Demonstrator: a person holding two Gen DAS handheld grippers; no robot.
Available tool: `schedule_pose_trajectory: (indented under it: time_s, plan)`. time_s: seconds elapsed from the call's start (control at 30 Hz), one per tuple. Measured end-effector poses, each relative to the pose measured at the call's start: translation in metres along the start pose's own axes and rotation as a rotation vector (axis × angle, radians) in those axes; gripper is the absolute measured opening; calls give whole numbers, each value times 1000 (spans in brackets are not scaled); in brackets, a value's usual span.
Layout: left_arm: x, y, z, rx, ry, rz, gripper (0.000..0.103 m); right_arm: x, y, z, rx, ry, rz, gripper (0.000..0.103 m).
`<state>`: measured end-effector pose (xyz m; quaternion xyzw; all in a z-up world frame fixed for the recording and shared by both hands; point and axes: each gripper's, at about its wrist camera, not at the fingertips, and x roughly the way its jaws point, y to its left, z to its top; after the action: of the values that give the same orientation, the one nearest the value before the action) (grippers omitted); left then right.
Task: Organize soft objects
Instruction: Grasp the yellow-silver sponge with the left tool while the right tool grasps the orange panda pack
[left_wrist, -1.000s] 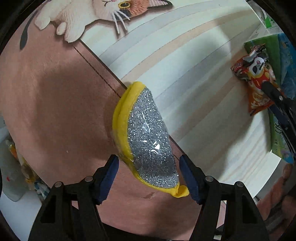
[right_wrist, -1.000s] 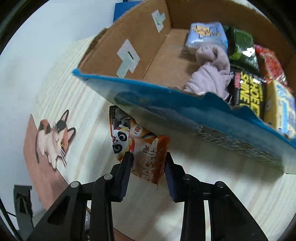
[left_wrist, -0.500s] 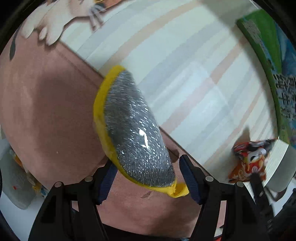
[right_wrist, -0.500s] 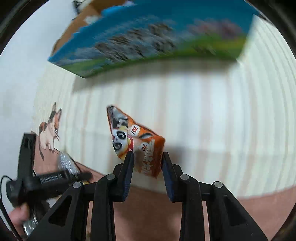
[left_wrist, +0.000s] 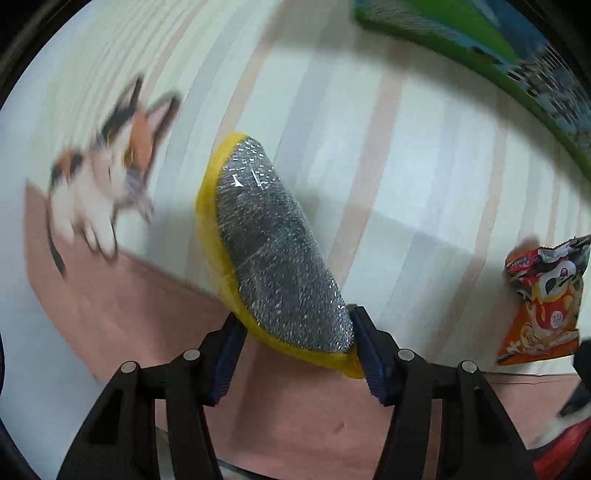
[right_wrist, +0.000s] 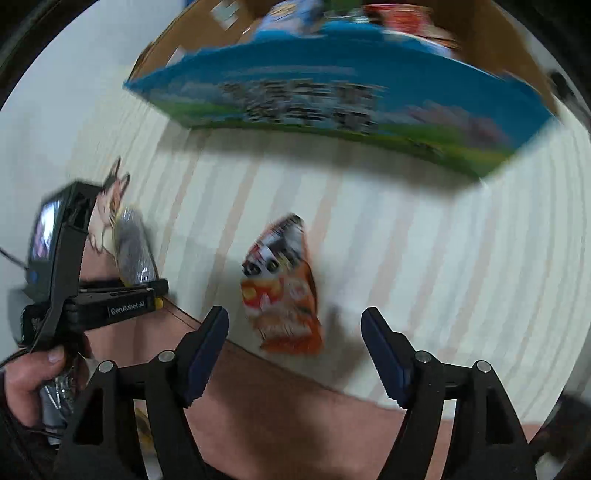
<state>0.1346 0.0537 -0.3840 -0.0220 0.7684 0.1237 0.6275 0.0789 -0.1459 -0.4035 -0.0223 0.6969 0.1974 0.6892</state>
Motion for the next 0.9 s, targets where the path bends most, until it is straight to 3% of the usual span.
schedule_pose_trajectory:
  time_s: [0.2,0.23,0.27,0.3,0.33,0.47,0.57,0.6,0.73,0.9]
  plan:
    - [-6,-30,17,111,-14,101,55,48,24,21,-101,109,-83,76]
    - [-9,-32,18,111,-11,102,55,52,25,21,-97,113,-84,74]
    - [-9,-34,21,112,-4,97,55,56,23,19,-80,120,-81,62]
    - [-9,-34,24,112,9,69,55,59,20,18,-63,131,-76,55]
    - [-10,-36,23,105,17,42,55,61,15,16,-30,143,-52,55]
    - [-22,-9,28,-24,56,-252,55,55,-9,8,70,159,38,56]
    - [-29,13,32,-128,65,-412,55,45,-23,6,127,135,69,80]
    - [-31,18,34,-145,65,-441,55,42,-26,7,142,129,85,80]
    - [-26,28,37,-164,75,-477,55,28,-34,12,173,104,108,81]
    - [-2,22,33,-182,127,-421,55,25,-26,17,140,105,89,81]
